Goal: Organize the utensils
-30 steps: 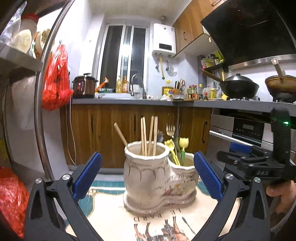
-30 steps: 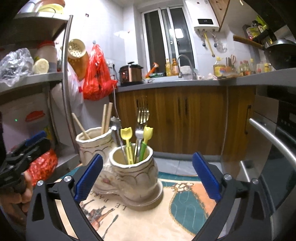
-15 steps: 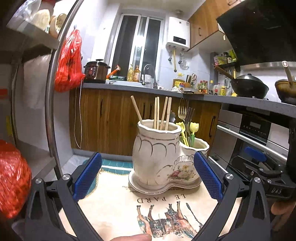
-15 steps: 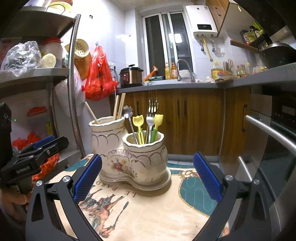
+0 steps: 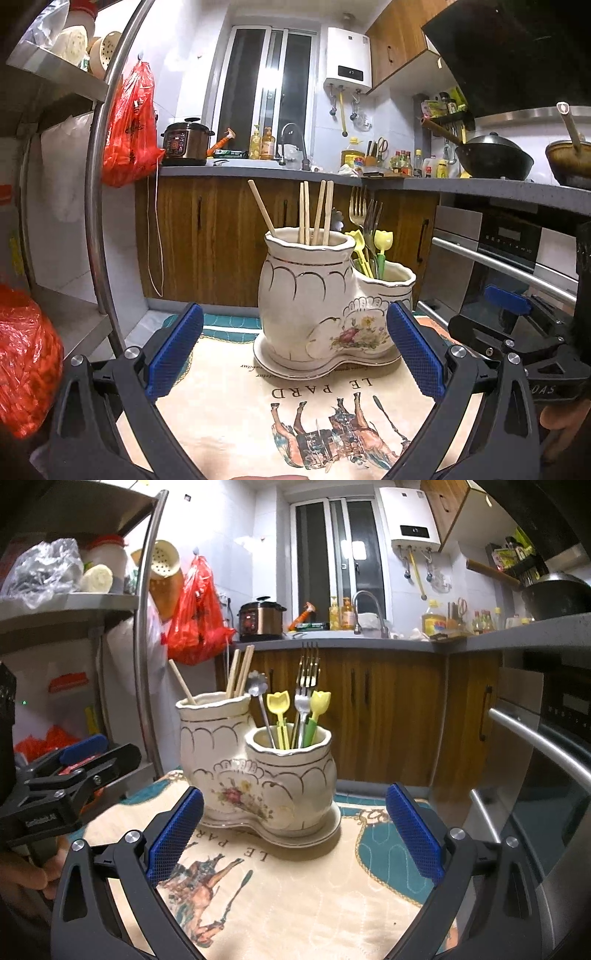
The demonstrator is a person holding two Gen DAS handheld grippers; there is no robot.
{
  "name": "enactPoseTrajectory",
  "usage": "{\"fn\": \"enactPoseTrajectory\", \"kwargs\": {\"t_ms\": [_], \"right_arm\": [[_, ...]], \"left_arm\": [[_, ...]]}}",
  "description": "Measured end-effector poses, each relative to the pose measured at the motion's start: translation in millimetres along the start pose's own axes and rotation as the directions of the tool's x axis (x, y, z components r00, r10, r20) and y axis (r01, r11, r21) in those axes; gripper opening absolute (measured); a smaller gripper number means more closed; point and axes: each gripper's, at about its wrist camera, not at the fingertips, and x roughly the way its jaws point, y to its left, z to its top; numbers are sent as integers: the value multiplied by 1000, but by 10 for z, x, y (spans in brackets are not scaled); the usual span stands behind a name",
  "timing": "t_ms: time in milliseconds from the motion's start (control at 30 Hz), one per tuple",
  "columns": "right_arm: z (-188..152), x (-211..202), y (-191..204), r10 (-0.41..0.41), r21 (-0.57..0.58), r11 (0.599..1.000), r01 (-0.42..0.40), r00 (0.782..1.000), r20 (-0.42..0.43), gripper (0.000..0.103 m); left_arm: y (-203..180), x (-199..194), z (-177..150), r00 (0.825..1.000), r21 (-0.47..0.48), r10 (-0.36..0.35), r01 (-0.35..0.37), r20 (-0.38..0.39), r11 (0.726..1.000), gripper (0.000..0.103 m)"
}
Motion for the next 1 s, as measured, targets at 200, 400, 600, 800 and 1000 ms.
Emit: {"fn": "enactPoseTrajectory", "kwargs": {"t_ms": [200,400,600,800,1000], "right_arm": [[2,20,-4,0,2,1000,0,1000,-5,98],[0,28,-5,0,2,1000,0,1000,-5,98],[1,28,-10,1,5,1000,-1,1000,-4,98],[2,26,-9,0,4,1000,0,1000,-5,98],[2,26,-10,1,4,1000,-1,1000,-5,98]], "left_arm": [[-25,-1,-3,1000,18,-5,5,0,1000,98],[-21,-2,-4,1000,18,-4,4,1,1000,98],[-20,-2,-4,1000,21,-5,5,-1,1000,98],[-20,-2,-13,1000,22,-4,4,0,1000,98],[-21,-1,-13,1000,24,-4,4,0,1000,98]]}}
